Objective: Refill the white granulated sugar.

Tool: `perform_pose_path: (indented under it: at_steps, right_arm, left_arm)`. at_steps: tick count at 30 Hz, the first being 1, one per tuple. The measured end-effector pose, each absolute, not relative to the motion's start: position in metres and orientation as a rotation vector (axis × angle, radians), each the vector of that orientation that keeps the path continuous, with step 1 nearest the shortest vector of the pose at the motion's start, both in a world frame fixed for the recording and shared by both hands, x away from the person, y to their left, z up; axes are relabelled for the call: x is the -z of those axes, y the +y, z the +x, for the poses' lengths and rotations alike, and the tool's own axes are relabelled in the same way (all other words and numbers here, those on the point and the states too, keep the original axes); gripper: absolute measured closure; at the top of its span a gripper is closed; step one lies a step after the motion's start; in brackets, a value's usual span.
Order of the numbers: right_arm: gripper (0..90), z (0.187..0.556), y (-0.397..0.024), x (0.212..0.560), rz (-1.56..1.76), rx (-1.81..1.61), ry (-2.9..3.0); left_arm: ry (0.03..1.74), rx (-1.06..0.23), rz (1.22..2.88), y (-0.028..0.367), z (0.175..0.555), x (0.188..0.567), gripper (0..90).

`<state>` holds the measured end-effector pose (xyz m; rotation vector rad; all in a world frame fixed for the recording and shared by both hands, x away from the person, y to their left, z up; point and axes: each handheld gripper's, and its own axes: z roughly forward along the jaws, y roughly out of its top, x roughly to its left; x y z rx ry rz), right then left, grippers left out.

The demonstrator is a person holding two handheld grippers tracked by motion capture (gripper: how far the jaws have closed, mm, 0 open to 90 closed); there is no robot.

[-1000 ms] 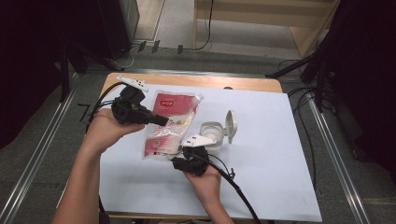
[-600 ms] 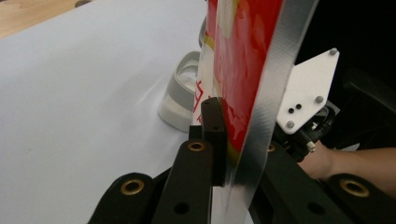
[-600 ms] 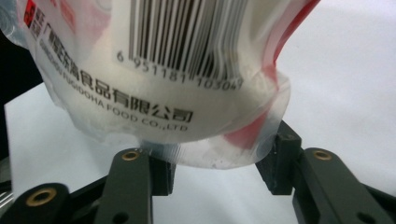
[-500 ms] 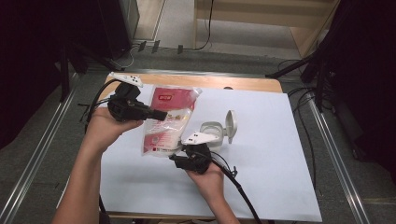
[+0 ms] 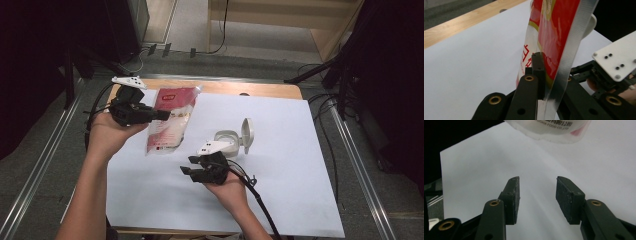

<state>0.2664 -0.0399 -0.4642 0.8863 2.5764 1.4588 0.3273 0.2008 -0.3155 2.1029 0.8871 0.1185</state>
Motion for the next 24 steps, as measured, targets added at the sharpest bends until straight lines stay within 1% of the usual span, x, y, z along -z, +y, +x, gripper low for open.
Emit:
perform_pose_path:
  at_steps: [8,13,17,20,24]
  right_arm:
    - [54.7,0.273,-0.052,0.462,0.844,-1.508,2.647]
    - [54.8,0.273,-0.06,0.46,0.791,-1.513,2.658]
    - [54.8,0.273,-0.065,0.46,0.769,-1.53,2.67]
    - [52.8,0.272,-0.067,0.459,0.731,-1.526,2.67]
    - [52.8,0.27,-0.072,0.456,0.673,-1.506,2.676]
  left_arm:
    - [0.954,-0.138,2.062,0.206,0.342,0.336,90.0]
    - [0.966,-0.123,2.068,0.207,0.35,0.346,90.0]
    - [0.979,-0.142,2.058,0.209,0.355,0.352,90.0]
    - [0.995,-0.149,2.04,0.209,0.358,0.357,90.0]
    - [1.022,-0.147,2.038,0.209,0.361,0.364,90.0]
